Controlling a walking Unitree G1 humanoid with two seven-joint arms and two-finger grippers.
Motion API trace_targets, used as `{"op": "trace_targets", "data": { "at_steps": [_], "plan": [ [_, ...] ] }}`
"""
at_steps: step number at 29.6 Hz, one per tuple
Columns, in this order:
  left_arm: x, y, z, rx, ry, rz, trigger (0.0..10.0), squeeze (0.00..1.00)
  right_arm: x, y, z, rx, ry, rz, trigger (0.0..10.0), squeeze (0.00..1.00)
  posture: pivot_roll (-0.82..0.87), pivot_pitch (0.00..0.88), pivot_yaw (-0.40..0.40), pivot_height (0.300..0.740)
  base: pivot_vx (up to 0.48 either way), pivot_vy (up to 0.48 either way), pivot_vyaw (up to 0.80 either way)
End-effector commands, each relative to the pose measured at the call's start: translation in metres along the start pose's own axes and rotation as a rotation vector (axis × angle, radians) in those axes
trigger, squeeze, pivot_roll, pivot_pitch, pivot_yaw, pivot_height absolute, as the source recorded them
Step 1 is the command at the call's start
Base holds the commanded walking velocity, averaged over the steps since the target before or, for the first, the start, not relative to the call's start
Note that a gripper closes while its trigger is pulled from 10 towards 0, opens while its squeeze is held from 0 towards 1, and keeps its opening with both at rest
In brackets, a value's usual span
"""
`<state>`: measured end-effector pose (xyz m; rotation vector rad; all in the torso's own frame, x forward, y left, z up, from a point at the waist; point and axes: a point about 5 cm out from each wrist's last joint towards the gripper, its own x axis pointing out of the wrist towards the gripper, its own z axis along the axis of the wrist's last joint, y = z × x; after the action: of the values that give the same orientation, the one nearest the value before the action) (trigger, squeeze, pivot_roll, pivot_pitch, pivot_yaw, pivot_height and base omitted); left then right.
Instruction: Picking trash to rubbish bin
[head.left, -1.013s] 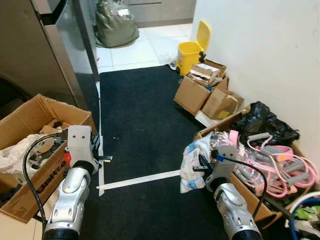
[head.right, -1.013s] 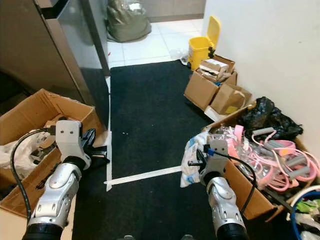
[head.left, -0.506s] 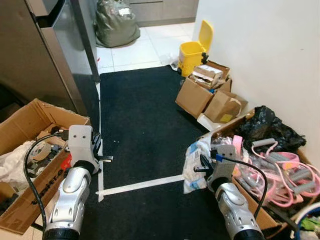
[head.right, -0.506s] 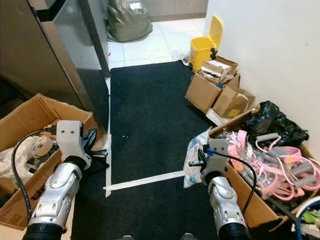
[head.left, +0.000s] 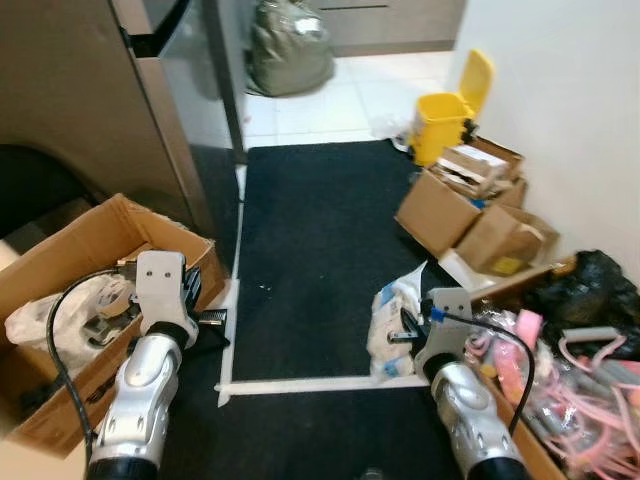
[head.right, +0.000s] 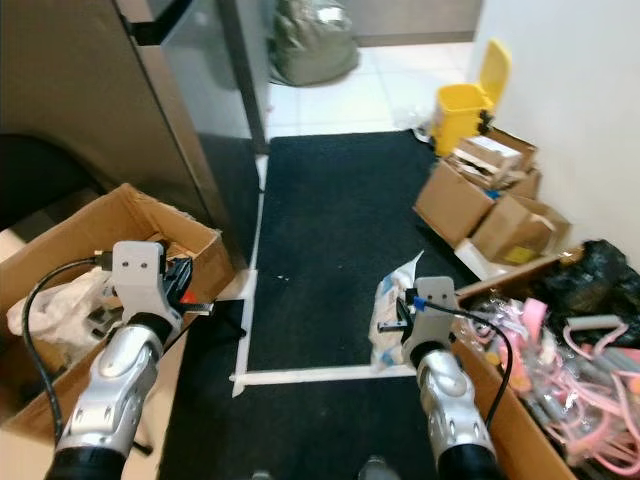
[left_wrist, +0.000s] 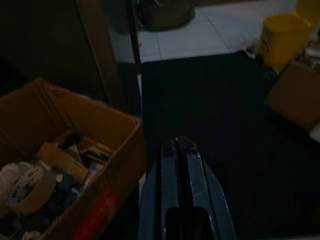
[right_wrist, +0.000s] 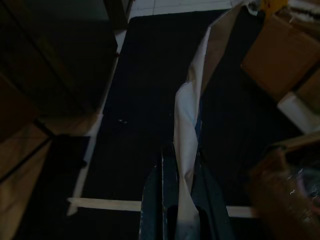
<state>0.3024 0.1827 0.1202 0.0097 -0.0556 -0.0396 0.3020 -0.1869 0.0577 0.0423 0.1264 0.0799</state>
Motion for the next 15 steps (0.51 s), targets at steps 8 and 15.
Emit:
{"op": "trace_targets", "data": {
  "at_steps": [8, 15],
  "plan": [
    [-0.0041, 0.0049, -0.0056, 0.008, 0.023, 0.016, 10.0, 0.00, 0.0000, 0.0034, -0.0026, -0.003, 0.008, 0.010, 10.0, 0.00, 0.04, 0.158, 0.036, 0.740, 0.256, 0.000, 0.53],
    [-0.0041, 0.0049, -0.0055, 0.008, 0.023, 0.016, 10.0, 0.00, 0.0002, 0.0034, -0.0023, -0.004, 0.007, 0.010, 10.0, 0.00, 0.04, 0.158, 0.036, 0.740, 0.259, 0.000, 0.53]
  ]
}}
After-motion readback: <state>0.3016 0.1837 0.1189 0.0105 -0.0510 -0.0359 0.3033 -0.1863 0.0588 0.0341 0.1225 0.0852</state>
